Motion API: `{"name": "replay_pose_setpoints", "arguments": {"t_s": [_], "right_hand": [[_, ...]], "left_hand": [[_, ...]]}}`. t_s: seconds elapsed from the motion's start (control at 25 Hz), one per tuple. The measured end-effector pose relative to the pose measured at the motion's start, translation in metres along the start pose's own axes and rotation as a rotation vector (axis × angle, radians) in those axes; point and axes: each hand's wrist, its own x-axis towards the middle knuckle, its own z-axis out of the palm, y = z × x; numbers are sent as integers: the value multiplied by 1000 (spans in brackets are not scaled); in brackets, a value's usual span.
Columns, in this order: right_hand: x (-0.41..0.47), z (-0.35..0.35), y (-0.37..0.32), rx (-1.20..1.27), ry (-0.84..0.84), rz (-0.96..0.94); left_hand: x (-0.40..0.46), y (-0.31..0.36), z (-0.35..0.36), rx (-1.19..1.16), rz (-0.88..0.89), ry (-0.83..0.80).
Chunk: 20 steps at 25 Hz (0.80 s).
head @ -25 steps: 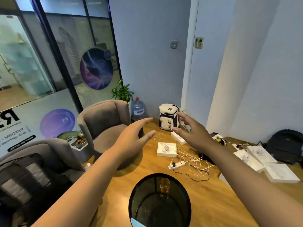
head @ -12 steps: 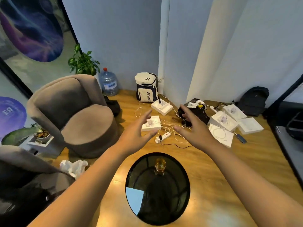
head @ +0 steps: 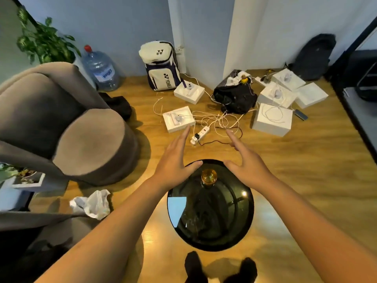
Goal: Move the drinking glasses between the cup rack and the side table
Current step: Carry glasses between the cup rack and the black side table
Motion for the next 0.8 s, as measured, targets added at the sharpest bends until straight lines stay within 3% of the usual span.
{"name": "replay_pose_setpoints", "arguments": {"t_s": [0.24, 0.36, 0.8], "right_hand": [[40, 59, 90, 25, -34, 130], [56, 95, 133, 31, -64, 147], [91, 184, 253, 7, -134, 227]], "left_hand": [[45, -74, 104, -81, -61, -160], [64, -111, 155, -181, -151, -155], [89, -202, 312, -119, -246, -198]]}}
